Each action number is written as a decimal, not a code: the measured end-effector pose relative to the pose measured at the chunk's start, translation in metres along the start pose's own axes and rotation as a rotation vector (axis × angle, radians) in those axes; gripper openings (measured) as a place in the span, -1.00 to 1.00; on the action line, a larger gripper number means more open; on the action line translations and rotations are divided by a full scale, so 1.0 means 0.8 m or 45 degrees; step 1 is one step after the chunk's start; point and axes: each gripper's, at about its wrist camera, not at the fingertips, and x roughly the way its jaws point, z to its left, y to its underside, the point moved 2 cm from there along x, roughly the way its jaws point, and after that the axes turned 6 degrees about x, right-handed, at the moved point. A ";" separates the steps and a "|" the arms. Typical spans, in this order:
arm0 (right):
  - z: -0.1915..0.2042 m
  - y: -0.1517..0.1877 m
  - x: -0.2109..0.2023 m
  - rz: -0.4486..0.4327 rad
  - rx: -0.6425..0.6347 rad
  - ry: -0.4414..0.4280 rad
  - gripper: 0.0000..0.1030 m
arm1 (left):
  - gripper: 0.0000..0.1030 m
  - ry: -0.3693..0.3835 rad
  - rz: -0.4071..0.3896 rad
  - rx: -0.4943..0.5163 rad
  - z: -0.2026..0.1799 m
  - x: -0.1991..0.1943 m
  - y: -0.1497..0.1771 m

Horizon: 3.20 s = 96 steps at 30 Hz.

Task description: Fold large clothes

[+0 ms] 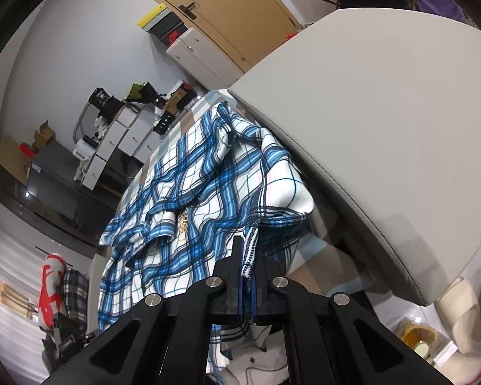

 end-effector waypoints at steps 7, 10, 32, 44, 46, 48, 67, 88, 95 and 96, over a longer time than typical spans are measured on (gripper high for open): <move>-0.014 -0.006 -0.005 0.041 0.069 -0.074 -0.95 | -1.00 0.079 0.122 -0.034 -0.003 -0.019 0.008; -0.018 -0.015 -0.008 0.057 0.098 -0.065 -0.95 | -1.00 0.213 0.103 -0.118 0.000 -0.043 -0.010; 0.152 -0.267 0.141 0.286 0.037 0.134 -0.95 | -1.00 0.358 -0.130 -0.448 -0.022 -0.077 -0.291; 0.128 -0.312 0.304 0.476 0.110 0.314 -0.89 | -1.00 0.319 -0.041 -0.735 0.062 -0.026 -0.319; 0.123 -0.313 0.312 0.487 0.132 0.307 -0.81 | -0.74 0.308 -0.018 -0.785 0.074 -0.028 -0.309; 0.125 -0.317 0.310 0.470 0.124 0.294 -0.39 | -0.13 0.304 -0.058 -0.798 0.077 -0.045 -0.308; 0.270 -0.153 0.218 0.385 -0.809 0.264 0.75 | 0.30 0.166 0.211 -0.215 -0.070 -0.007 -0.200; 0.304 -0.116 0.399 0.396 -1.069 0.567 0.72 | 0.30 0.150 0.150 -0.183 -0.059 0.058 -0.305; 0.336 -0.160 0.418 0.235 -1.048 0.514 0.65 | 0.30 0.117 0.031 -0.150 -0.051 0.038 -0.341; 0.339 -0.168 0.419 0.208 -1.033 0.512 0.62 | 0.30 0.102 -0.011 -0.162 -0.046 0.029 -0.347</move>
